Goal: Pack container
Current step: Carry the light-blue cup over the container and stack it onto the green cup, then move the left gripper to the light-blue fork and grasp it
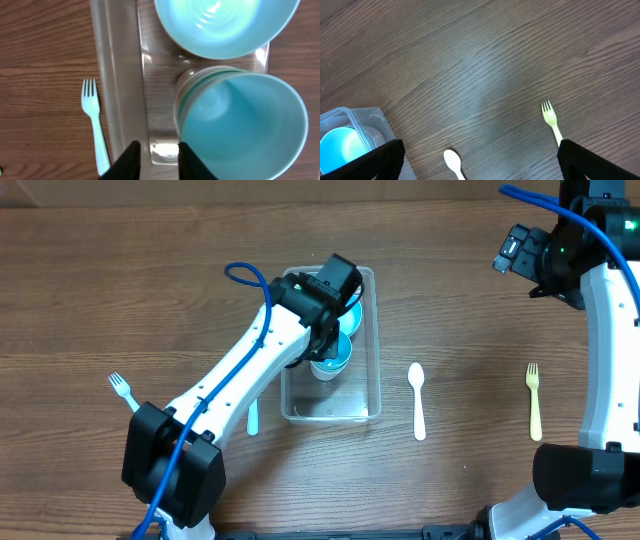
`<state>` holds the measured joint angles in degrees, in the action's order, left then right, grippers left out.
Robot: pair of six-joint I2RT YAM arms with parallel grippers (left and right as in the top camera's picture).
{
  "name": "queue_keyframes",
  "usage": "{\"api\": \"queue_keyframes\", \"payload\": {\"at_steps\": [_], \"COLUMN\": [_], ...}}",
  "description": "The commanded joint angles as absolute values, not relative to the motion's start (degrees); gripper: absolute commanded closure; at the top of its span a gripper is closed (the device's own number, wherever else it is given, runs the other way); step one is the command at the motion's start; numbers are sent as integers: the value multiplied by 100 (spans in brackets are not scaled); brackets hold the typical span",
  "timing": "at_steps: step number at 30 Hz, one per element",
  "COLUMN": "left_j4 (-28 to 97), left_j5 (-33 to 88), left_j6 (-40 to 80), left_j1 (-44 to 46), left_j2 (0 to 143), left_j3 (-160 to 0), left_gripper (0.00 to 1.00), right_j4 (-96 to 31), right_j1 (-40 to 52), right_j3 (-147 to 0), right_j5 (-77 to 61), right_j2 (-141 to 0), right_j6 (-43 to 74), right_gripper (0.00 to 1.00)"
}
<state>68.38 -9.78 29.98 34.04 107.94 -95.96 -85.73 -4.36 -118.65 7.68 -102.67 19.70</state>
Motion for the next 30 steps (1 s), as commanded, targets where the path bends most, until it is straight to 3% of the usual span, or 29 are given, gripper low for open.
{"api": "queue_keyframes", "payload": {"at_steps": [1,8,12,21,30], "left_j4": [6947,7902,8178,5677,4106], "left_j5": [-884,-572,-770,174,113], "left_j6": [3168,3284,3398,3417,3264], "left_j1": [2921,1323,1153,1177,1203], "left_j2": [10527,9408,9216,8984,8989], "left_j3": [-9950,-9944,-9341,-6160,-4958], "left_gripper": [73,69,65,64,63], "right_j4": [-8562,-8562,-8562,-8562,-8562], "right_j1": [-429,-429,-429,-429,-429], "right_j3": [-11893,-11893,-11893,-11893,-11893], "right_j5": [764,764,764,764,764], "right_j2": [-10224,-10224,-10224,-10224,-10224], "right_j6": [1999,1999,1999,1999,1999], "right_gripper": [0,0,0,0,0]}}
